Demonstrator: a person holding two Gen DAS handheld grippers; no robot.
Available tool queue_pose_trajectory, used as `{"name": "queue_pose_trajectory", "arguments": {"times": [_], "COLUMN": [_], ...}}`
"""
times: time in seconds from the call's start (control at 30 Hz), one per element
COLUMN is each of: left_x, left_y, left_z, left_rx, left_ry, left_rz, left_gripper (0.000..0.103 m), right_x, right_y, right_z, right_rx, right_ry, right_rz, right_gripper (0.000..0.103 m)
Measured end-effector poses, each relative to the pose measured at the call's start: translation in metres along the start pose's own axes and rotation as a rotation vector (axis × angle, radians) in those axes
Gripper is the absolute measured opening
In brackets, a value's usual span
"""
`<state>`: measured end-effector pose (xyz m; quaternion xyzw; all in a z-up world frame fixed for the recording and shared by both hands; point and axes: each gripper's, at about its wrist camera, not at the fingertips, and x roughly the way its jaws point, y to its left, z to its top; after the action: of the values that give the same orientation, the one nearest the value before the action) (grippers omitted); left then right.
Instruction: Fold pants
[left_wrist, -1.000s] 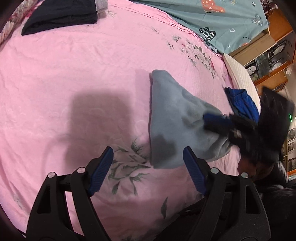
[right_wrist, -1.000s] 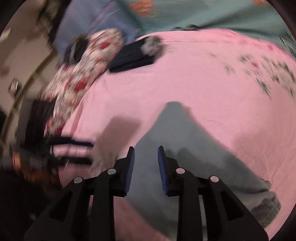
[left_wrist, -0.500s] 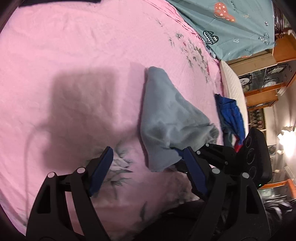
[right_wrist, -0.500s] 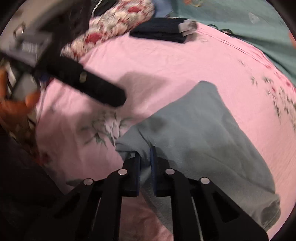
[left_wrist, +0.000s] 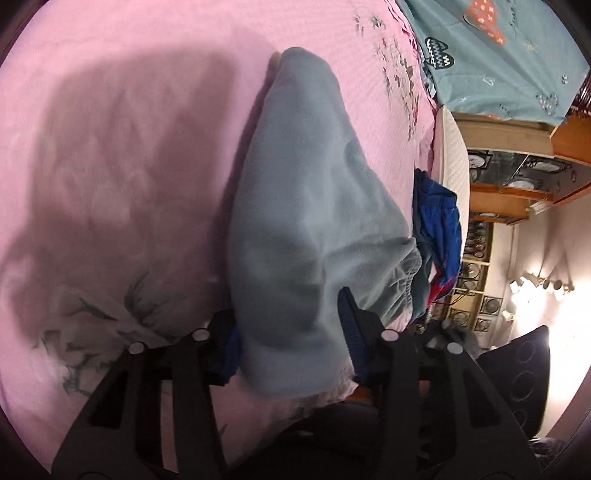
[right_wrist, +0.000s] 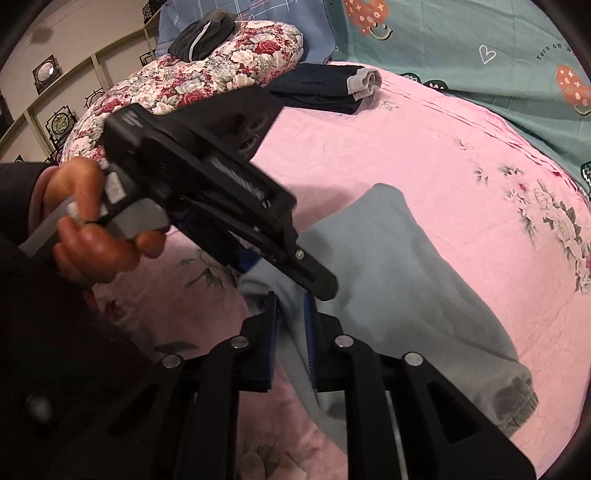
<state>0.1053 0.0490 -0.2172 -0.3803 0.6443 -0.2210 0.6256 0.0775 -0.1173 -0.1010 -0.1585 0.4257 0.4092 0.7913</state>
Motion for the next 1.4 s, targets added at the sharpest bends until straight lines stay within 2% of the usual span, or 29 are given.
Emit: {"name": "queue_pose_trajectory", "arguments": {"times": [0.03, 0.07, 0.13, 0.17, 0.23, 0.27, 0.4, 0.6, 0.63, 0.77, 0.8, 0.87, 0.97, 1.17, 1.33, 1.4], "left_x": [0.001, 0.001, 0.002, 0.003, 0.003, 0.004, 0.006, 0.008, 0.009, 0.010, 0.009, 0.009, 0.012, 0.014, 0.013, 0.013], "left_y": [-0.002, -0.003, -0.008, -0.010, -0.016, -0.017, -0.026, -0.030, -0.033, -0.037, -0.036, -0.035, -0.037, -0.040, -0.046, -0.049], "left_z": [0.000, 0.000, -0.002, -0.003, -0.004, -0.004, -0.005, -0.007, -0.008, -0.009, -0.010, -0.011, -0.011, -0.013, -0.016, -0.018], "left_rx": [0.009, 0.019, 0.044, 0.054, 0.068, 0.070, 0.083, 0.062, 0.065, 0.063, 0.060, 0.053, 0.045, 0.034, 0.060, 0.075], "left_ry": [0.002, 0.003, 0.002, -0.003, -0.015, -0.020, -0.038, -0.066, -0.071, -0.083, -0.085, -0.092, -0.098, -0.113, -0.132, -0.142], "left_rz": [0.012, 0.026, 0.065, 0.079, 0.104, 0.113, 0.170, 0.240, 0.255, 0.290, 0.295, 0.303, 0.317, 0.338, 0.367, 0.380], "left_gripper": [0.041, 0.038, 0.033, 0.033, 0.032, 0.032, 0.032, 0.032, 0.032, 0.032, 0.032, 0.032, 0.032, 0.032, 0.025, 0.023], "right_x": [-0.010, -0.021, -0.043, -0.051, -0.058, -0.058, -0.044, -0.027, -0.026, -0.018, -0.016, -0.006, 0.000, 0.000, -0.009, -0.009], "right_y": [-0.005, -0.015, -0.054, -0.074, -0.109, -0.129, -0.167, -0.197, -0.193, -0.188, -0.188, -0.183, -0.183, -0.186, -0.177, -0.176], "right_z": [-0.003, -0.005, -0.014, -0.020, -0.034, -0.042, -0.058, -0.072, -0.072, -0.070, -0.069, -0.068, -0.068, -0.065, -0.061, -0.058], "right_rx": [0.013, 0.039, 0.176, 0.252, 0.371, 0.418, 0.447, 0.521, 0.519, 0.492, 0.481, 0.447, 0.423, 0.430, 0.386, 0.380], "right_ry": [-0.030, -0.060, -0.094, -0.108, -0.123, -0.115, -0.041, 0.008, 0.009, 0.032, 0.040, 0.078, 0.076, 0.079, 0.074, 0.074], "right_rz": [-0.031, -0.061, -0.119, -0.154, -0.208, -0.224, -0.192, 0.046, 0.067, 0.141, 0.147, 0.139, 0.135, 0.127, 0.096, 0.094], "right_gripper": [0.048, 0.049, 0.056, 0.068, 0.079, 0.079, 0.080, 0.080, 0.079, 0.065, 0.064, 0.062, 0.061, 0.037, 0.026, 0.024]}}
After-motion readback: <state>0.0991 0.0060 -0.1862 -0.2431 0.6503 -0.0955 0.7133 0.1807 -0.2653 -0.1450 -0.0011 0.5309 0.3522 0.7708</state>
